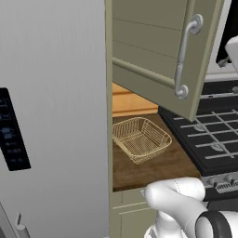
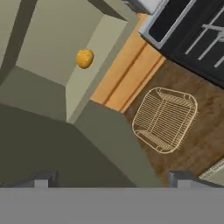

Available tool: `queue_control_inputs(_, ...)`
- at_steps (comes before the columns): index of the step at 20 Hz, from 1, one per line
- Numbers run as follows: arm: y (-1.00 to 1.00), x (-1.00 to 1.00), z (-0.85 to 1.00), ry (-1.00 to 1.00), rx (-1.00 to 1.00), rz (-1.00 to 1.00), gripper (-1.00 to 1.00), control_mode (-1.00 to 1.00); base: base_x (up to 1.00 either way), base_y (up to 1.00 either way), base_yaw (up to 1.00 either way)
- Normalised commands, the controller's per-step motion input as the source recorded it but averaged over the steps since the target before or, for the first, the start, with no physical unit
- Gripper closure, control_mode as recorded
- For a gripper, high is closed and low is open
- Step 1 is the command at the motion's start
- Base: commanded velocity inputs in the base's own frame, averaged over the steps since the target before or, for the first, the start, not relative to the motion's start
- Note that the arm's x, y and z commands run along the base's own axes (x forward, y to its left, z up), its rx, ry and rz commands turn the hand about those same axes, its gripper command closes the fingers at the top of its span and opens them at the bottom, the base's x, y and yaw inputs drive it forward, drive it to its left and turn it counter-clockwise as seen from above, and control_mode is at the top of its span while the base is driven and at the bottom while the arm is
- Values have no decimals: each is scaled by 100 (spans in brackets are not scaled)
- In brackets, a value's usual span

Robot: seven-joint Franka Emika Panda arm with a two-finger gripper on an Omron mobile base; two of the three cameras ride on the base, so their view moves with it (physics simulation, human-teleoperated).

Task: Open the cabinet, pick up the bread from the cabinet and place it in the basket. Then move the basket to the dining counter.

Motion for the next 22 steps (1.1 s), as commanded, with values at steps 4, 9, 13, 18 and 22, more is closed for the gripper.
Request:
queue_control_inputs(4,7,100,0,7,37,0,-100,-100,0,0,0)
queue_control_inputs(9,11,92,10,24,20,9,-100,-100,0,0,0)
queue_control_inputs(13,51,58,2,21,14,23,-100,-100,0,0,0)
queue_control_inputs(18,59,7,6,15,21,30,-100,-100,0,0,0)
queue_control_inputs(22,100,-57,0,3,15,30,-100,-100,0,0,0)
